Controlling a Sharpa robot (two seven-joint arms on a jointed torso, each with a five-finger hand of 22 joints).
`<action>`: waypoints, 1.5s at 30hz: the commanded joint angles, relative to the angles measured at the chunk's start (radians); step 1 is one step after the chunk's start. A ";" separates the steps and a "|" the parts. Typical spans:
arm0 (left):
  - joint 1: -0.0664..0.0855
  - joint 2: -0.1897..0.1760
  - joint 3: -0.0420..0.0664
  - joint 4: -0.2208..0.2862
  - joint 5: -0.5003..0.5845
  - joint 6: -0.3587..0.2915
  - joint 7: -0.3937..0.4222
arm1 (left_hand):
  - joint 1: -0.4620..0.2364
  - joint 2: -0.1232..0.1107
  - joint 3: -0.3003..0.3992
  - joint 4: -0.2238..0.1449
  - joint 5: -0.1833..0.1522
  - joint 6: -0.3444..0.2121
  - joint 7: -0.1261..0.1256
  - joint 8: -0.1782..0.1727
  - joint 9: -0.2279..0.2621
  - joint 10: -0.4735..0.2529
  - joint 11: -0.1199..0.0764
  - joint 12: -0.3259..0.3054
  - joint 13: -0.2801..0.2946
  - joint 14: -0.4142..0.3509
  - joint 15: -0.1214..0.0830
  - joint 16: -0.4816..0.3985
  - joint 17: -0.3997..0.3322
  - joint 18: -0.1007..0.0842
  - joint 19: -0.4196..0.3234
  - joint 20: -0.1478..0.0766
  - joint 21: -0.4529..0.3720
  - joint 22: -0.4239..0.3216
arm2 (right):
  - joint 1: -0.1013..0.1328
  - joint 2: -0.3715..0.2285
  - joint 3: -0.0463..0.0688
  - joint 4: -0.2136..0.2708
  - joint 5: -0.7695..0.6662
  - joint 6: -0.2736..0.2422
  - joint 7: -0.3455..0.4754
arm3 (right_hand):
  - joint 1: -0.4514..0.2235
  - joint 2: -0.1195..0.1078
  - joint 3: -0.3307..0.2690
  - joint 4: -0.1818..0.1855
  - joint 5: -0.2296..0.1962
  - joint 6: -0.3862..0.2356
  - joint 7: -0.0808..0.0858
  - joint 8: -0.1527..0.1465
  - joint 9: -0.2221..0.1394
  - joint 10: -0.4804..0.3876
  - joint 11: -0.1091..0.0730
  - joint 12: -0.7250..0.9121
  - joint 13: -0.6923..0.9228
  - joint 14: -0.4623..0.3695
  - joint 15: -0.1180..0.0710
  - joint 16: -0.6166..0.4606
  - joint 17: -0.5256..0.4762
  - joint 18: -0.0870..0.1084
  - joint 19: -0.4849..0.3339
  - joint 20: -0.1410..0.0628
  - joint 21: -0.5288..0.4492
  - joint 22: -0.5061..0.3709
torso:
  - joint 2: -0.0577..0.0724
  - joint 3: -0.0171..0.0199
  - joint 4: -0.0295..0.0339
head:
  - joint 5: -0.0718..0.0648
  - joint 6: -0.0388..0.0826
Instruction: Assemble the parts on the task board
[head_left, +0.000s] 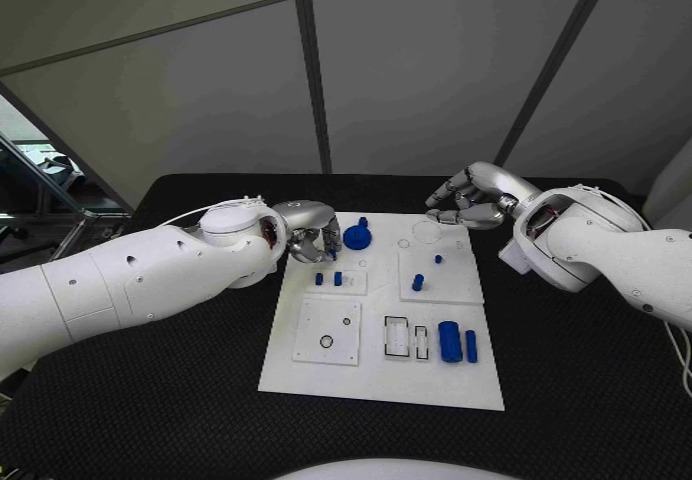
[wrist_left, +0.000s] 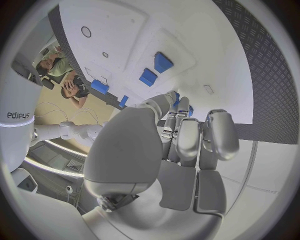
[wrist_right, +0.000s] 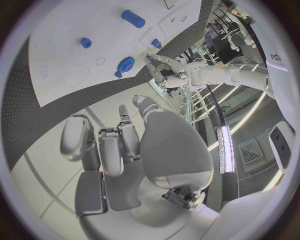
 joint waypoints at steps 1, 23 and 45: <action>0.000 0.004 0.001 -0.001 -0.004 0.014 -0.004 | -0.012 0.001 0.008 -0.001 0.001 0.007 0.003 -0.005 -0.001 0.006 0.001 -0.004 0.001 0.001 -0.004 0.007 -0.001 -0.047 0.013 -0.001 0.006 0.172 | 0.002 0.001 0.001 0.002 -0.003 -0.004 0.009 | 0.004 -0.008 0.004 0.000 0.006 0.005 0.000 0.005 -0.001 -0.004 -0.001 0.000 0.035 0.075 -0.006 -0.006 0.147 0.018 -0.004 -0.004 -0.004 0.001 | 0.000 -0.0003 -0.0003 | 0.000 -0.001; -0.001 0.015 0.000 -0.011 -0.004 0.042 -0.006 | -0.019 -0.001 0.006 0.000 0.000 0.008 0.002 -0.007 -0.002 0.008 0.001 -0.009 0.002 0.001 -0.005 0.007 -0.002 -0.046 0.012 -0.001 0.002 0.171 | 0.002 0.002 0.001 0.001 -0.003 -0.004 0.008 | 0.004 -0.008 0.004 0.000 0.006 0.005 0.000 0.005 -0.001 -0.004 -0.001 0.000 0.035 0.075 -0.006 -0.006 0.147 0.018 -0.004 -0.004 -0.004 0.001 | 0.000 -0.0003 0.0008 | -0.001 -0.006; -0.003 0.016 0.000 -0.012 0.007 0.048 -0.009 | -0.057 -0.024 -0.005 0.002 0.000 -0.086 0.005 -0.079 -0.019 -0.018 0.007 -0.068 -0.002 0.000 0.000 0.010 -0.007 -0.044 0.008 0.003 -0.017 0.166 | 0.002 0.002 0.001 -0.002 -0.003 -0.006 0.009 | 0.004 -0.010 0.006 0.001 0.007 0.006 0.000 0.005 -0.001 -0.007 -0.001 -0.004 0.031 0.074 -0.007 -0.009 0.143 0.019 -0.006 -0.004 -0.007 -0.004 | -0.001 -0.0004 0.0007 | -0.002 -0.006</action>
